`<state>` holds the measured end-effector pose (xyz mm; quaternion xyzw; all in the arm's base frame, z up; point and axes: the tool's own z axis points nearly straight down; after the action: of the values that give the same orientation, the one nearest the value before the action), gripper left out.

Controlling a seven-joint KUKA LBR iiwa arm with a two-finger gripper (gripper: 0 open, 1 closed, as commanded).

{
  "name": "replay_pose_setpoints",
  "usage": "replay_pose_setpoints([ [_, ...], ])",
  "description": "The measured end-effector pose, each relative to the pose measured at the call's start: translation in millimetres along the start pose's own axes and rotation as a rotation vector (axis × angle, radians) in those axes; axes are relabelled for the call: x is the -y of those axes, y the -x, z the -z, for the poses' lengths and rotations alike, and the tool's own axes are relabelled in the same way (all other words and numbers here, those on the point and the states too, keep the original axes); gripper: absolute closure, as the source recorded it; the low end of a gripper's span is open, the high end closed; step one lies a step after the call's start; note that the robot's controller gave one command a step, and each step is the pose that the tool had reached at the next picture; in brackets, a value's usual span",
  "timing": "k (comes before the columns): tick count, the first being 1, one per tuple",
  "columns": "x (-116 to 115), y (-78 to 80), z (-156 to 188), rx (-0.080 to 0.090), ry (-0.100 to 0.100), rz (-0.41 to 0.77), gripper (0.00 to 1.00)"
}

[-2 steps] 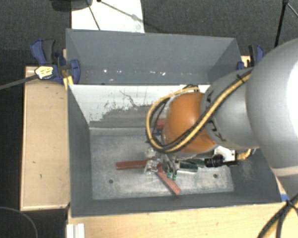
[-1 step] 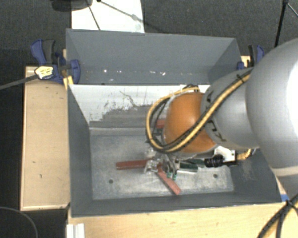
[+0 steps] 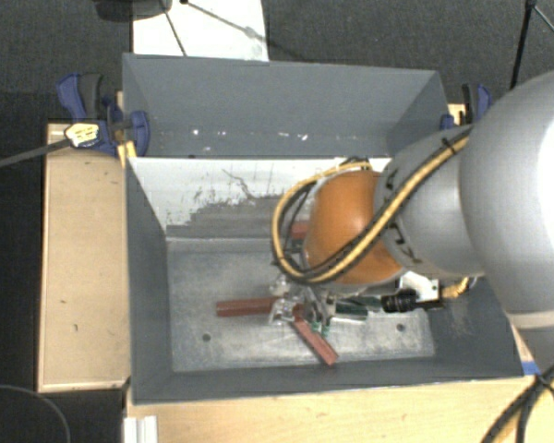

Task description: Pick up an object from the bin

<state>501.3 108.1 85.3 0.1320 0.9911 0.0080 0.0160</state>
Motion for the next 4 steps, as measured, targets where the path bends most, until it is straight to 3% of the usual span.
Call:
replay_pose_setpoints([
  [1,2.5,-3.6,15.5,-0.026,-0.015,0.002,1.00],
  [4,2.3,-0.9,67.2,-0.029,-0.019,0.003,1.00],
])
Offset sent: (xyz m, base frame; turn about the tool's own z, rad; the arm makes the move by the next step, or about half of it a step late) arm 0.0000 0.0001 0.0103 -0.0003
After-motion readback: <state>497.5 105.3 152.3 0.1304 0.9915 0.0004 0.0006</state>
